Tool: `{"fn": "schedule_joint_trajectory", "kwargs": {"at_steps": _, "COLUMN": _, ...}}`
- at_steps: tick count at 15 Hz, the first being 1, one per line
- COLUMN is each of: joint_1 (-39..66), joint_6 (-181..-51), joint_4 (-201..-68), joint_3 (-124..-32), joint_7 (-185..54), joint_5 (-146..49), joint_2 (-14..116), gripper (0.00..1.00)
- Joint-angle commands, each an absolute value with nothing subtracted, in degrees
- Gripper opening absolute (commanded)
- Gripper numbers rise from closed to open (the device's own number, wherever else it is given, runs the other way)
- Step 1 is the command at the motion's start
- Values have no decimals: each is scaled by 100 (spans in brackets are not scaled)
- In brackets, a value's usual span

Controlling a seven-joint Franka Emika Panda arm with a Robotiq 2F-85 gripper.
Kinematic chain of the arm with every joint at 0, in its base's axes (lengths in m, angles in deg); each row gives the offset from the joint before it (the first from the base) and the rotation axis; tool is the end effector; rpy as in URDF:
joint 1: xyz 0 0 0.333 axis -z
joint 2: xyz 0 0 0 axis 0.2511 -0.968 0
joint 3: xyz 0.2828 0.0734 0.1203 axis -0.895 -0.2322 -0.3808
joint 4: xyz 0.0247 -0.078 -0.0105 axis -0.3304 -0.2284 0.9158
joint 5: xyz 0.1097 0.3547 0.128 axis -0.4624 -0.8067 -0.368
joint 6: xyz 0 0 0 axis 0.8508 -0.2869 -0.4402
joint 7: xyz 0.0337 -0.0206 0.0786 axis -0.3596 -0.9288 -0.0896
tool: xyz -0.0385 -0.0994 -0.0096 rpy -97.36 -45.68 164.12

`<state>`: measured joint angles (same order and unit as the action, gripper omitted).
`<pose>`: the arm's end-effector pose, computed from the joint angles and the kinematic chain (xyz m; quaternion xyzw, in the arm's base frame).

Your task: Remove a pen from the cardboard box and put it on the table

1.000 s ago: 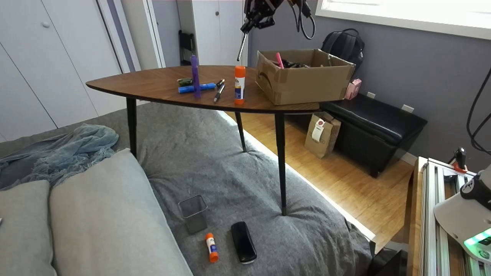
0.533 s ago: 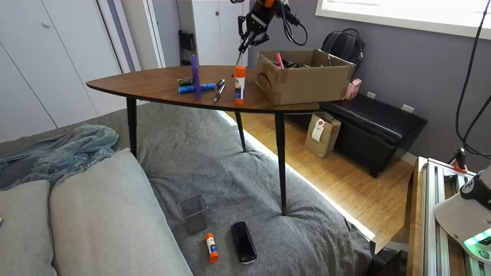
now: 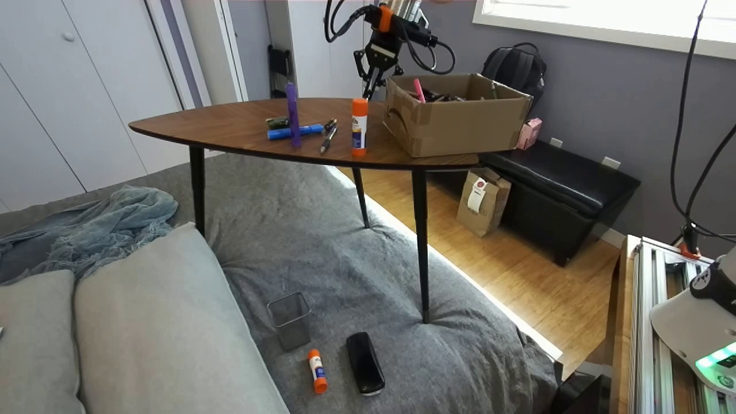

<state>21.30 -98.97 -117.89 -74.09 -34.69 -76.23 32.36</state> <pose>0.7252 -0.1430 0.3923 -0.8597 0.4832 -0.0296 0.1630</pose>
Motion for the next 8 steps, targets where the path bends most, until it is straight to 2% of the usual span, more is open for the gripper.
{"fn": "schedule_joint_trajectory", "kwargs": {"at_steps": 1, "joint_1": 2143, "joint_6": -9554, "joint_4": -11341, "joint_3": -7454, "joint_7": -3044, "joint_5": -7361, "joint_2": 2961, "gripper": 3}}
{"fn": "schedule_joint_trajectory", "kwargs": {"at_steps": 2, "joint_1": 2180, "joint_6": -9509, "joint_4": -11284, "joint_3": -7501, "joint_7": -3108, "joint_5": -7400, "joint_2": 2929, "gripper": 16}}
{"fn": "schedule_joint_trajectory", "kwargs": {"at_steps": 3, "joint_1": 2164, "joint_6": -9481, "joint_4": -11249, "joint_3": -7492, "joint_7": -3107, "joint_5": -7356, "joint_2": 2904, "gripper": 37}}
{"fn": "schedule_joint_trajectory", "kwargs": {"at_steps": 8, "joint_1": 2165, "joint_6": -9350, "joint_4": -11252, "joint_3": -7682, "joint_7": -3585, "joint_5": -7407, "joint_2": 3162, "gripper": 71}}
